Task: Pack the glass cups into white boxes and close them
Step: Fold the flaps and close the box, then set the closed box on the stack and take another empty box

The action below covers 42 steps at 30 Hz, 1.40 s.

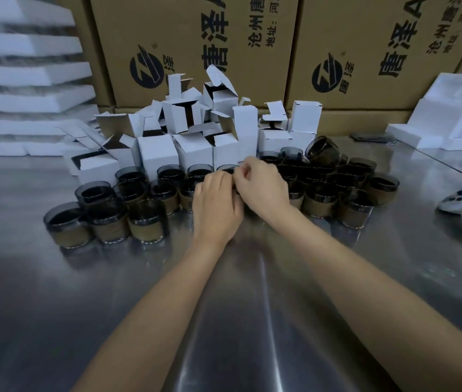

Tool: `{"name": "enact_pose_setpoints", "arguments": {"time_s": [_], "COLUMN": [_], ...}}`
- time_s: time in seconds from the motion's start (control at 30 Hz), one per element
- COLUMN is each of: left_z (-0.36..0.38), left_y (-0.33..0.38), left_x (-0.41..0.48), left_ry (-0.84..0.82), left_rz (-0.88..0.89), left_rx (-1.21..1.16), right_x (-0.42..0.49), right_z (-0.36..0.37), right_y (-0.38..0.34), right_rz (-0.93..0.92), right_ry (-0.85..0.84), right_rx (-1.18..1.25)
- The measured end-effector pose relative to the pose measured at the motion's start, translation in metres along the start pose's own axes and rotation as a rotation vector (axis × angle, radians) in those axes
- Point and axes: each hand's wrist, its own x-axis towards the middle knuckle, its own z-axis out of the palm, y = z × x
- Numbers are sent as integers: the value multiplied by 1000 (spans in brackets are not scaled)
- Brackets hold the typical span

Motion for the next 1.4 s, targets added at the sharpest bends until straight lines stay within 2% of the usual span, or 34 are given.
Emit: {"name": "enact_pose_setpoints", "arguments": {"time_s": [0.17, 0.37, 0.47, 0.6, 0.67, 0.83, 1.0, 1.2, 1.3, 1.4], "left_z": [-11, -15, -13, -11, -8, 1, 5, 8, 9, 10], "left_y": [-2, -2, -3, -3, -3, -8, -9, -11, -12, -12], "left_x": [-18, -21, -20, -16, -12, -7, -8, -8, -9, -8], "left_ry": [-38, -32, -52, -72, -79, -73, -45, -96, -131, -150], "left_rz": [-53, -89, -90, -31, 4, -62, -78, -117, -152, -165], "left_rx": [-2, -18, -10, 30, 58, 49, -9, -79, -76, -83], "right_x": [-38, -36, -33, -15, 0, 48, 97, 117, 122, 125], "right_z": [26, 32, 33, 25, 25, 40, 64, 91, 102, 108], "right_y": [12, 22, 21, 12, 6, -9, -26, -36, -40, -42], "right_rz": [158, 167, 121, 16, -38, -187, -122, -86, -102, -69], "right_ry": [-64, -110, -56, 126, 124, -100, -263, -293, -266, -229], "right_rx": [252, 258, 245, 283, 288, 144, -24, -157, -294, -320]}}
